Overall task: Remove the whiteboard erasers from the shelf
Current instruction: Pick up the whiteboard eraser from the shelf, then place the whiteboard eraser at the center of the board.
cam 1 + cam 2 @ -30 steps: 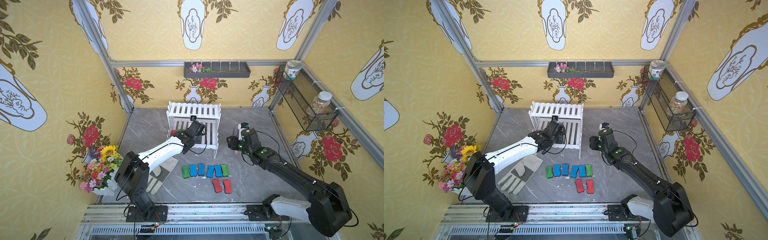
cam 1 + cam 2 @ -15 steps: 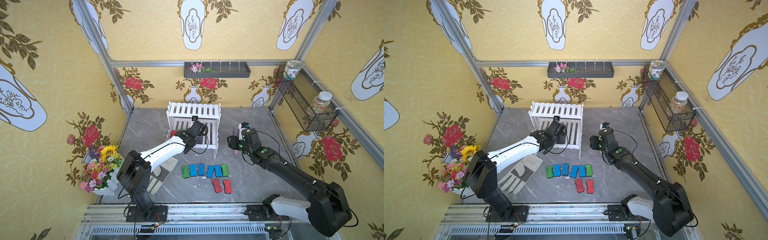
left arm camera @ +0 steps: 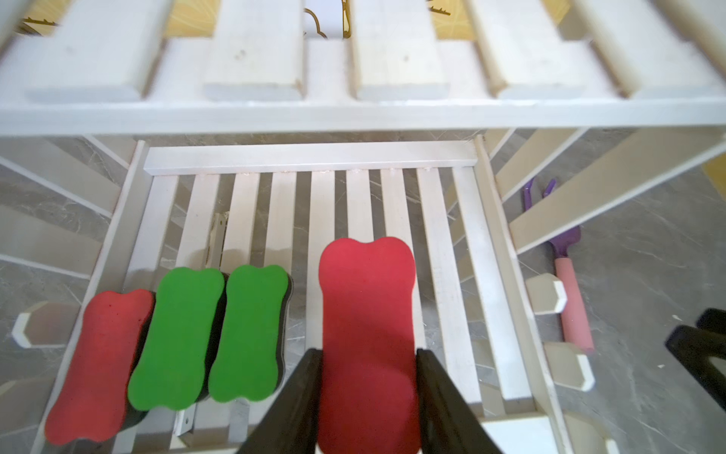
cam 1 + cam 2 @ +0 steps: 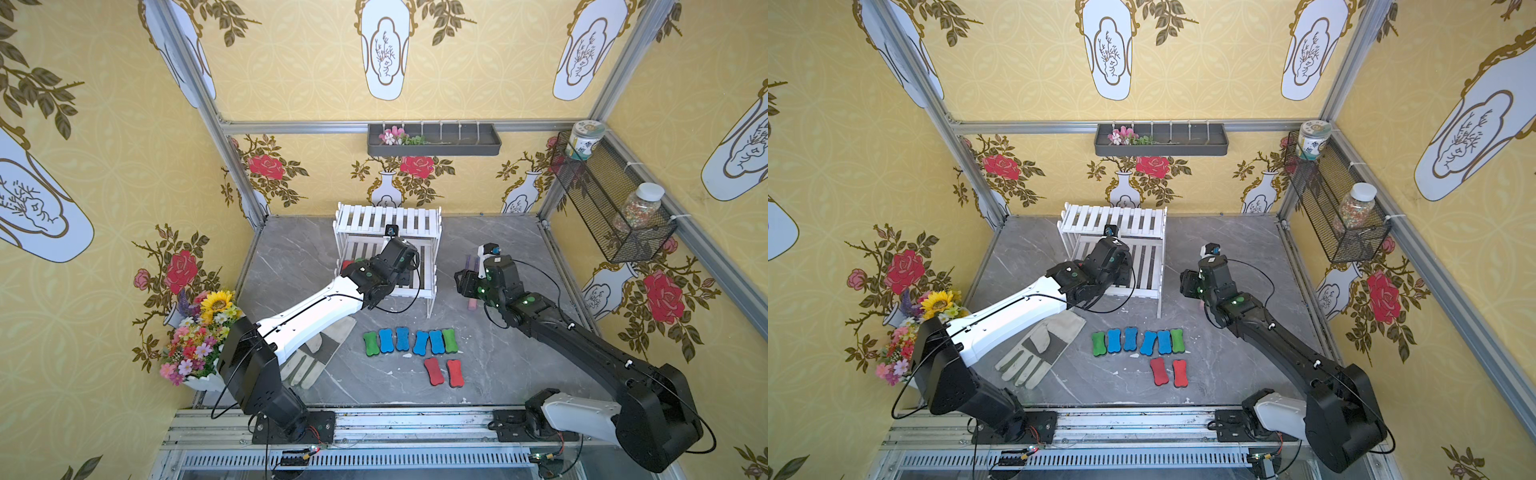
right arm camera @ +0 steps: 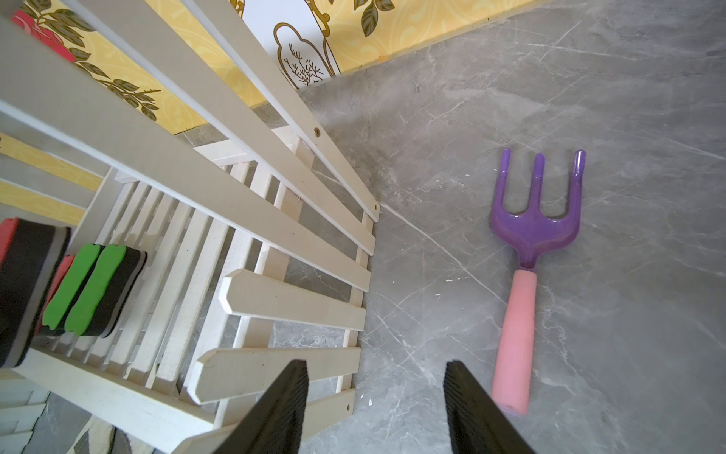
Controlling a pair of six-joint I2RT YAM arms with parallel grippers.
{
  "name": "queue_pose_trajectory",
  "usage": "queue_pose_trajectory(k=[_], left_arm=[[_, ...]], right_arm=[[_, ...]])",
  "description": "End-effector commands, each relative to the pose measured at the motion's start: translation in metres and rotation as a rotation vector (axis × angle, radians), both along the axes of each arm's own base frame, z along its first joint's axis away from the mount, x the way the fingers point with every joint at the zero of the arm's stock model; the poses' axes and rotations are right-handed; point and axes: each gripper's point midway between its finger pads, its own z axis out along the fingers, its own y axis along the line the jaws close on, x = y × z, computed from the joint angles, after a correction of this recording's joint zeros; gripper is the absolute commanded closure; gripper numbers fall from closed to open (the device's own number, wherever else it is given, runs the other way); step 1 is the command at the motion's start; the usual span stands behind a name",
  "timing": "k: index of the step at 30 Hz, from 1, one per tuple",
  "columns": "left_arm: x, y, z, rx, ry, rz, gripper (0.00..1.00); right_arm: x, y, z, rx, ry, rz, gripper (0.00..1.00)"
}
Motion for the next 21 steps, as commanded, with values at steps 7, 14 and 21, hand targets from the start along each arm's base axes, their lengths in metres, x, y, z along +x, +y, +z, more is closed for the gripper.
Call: queue_pose_trajectory(k=[7, 14, 21], left_arm=[[-0.080, 0.008, -0.030, -0.082, 0.156, 0.055, 0.57], [-0.157, -0.010, -0.080, -0.054, 0.390, 0.014, 0.58], [-0.212, -0.030, -0.104, -0.035, 0.626, -0.080, 0.59]], right_arm=[[-0.001, -0.001, 0.008, -0.002, -0.024, 0.016, 0.40], [0.005, -0.004, 0.015, 0.017, -0.043, 0.009, 0.40], [-0.003, -0.023, 0.020, 0.011, -0.069, -0.033, 0.39]])
